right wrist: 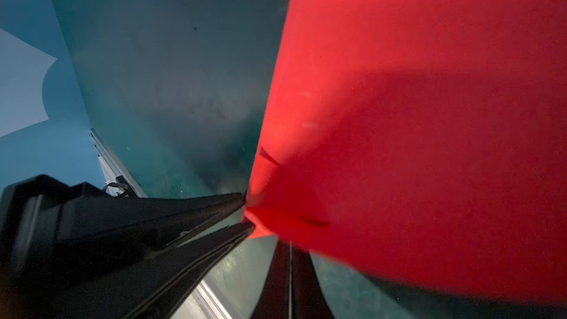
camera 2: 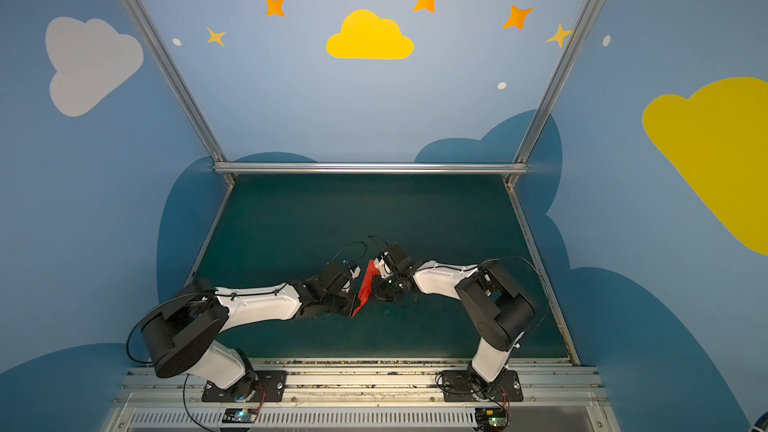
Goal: Fold a paper plane with a square sheet of paper (fold left side to right side)
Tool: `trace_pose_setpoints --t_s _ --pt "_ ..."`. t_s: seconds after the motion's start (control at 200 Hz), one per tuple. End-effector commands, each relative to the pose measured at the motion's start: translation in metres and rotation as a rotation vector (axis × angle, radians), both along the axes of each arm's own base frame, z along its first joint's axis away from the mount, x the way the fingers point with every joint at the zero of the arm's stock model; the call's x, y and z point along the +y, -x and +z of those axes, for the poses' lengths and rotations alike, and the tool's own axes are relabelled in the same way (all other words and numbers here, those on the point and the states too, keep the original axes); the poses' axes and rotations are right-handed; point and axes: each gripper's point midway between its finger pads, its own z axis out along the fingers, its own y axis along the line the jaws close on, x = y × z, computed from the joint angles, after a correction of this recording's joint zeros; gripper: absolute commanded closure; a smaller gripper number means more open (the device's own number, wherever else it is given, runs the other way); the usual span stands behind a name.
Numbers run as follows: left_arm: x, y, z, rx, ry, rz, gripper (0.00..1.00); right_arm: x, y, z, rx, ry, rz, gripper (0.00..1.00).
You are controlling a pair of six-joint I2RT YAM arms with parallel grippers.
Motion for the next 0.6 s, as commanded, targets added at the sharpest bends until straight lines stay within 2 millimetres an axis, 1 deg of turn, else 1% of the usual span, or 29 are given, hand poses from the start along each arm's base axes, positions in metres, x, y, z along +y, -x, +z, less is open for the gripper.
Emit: trace_pose_setpoints --t_s 0.0,0.39,0.596 --pt "0.0197 0.0199 -0.0317 0.080 -0.101 -0.019 0.83 0.0079 -0.0055 0.0028 -0.022 -0.006 0.016 1.00" --pt "0.0184 0.0207 -0.0325 0.081 -0.101 -0.034 0.84 0.0156 -0.0115 0.0059 -0.031 -0.013 0.024 1.00" --pt "0.0169 0.0211 -0.0329 0.085 -0.097 -0.039 0.85 0.0175 -0.0143 -0.0003 -0.026 0.004 0.028 1.00"
